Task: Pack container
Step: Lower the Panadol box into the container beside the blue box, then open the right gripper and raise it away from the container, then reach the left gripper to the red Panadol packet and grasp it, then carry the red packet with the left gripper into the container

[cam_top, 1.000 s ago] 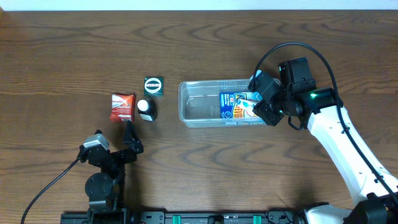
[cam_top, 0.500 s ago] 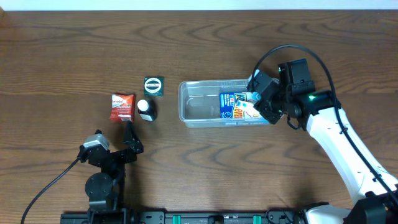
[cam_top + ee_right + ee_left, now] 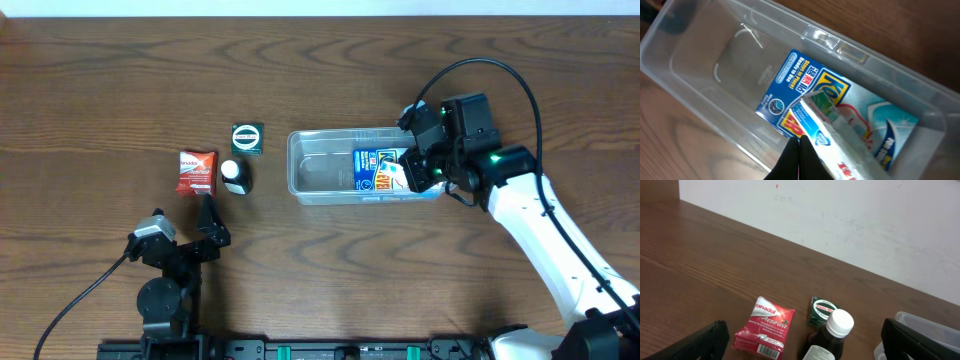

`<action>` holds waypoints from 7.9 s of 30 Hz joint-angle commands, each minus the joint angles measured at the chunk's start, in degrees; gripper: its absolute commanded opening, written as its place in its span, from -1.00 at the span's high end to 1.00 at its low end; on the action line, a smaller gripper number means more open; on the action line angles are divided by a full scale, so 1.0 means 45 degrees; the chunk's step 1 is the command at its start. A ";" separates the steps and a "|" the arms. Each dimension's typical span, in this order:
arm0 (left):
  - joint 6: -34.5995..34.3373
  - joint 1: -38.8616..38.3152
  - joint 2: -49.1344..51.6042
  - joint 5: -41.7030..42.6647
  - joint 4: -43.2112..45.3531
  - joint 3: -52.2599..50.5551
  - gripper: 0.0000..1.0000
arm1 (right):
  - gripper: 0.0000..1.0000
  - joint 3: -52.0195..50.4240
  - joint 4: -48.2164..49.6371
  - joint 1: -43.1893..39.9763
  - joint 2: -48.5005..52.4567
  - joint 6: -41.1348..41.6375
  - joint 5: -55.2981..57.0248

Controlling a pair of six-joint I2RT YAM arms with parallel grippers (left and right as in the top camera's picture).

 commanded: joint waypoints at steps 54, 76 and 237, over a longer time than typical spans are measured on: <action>0.0209 0.0049 -0.0058 -0.0117 -0.0437 -0.0287 -0.96 | 0.97 -0.0039 0.0588 0.0495 0.2108 0.1962 0.0991; 0.0209 0.0049 -0.0058 -0.0117 -0.0437 -0.0287 -0.96 | -0.98 0.5581 -0.2817 -0.3288 0.0165 0.2399 0.1865; -0.3196 -0.7800 2.4251 0.0073 -1.3270 2.2916 -0.31 | -0.99 0.5387 -0.4653 -0.6227 0.0253 0.3118 0.1865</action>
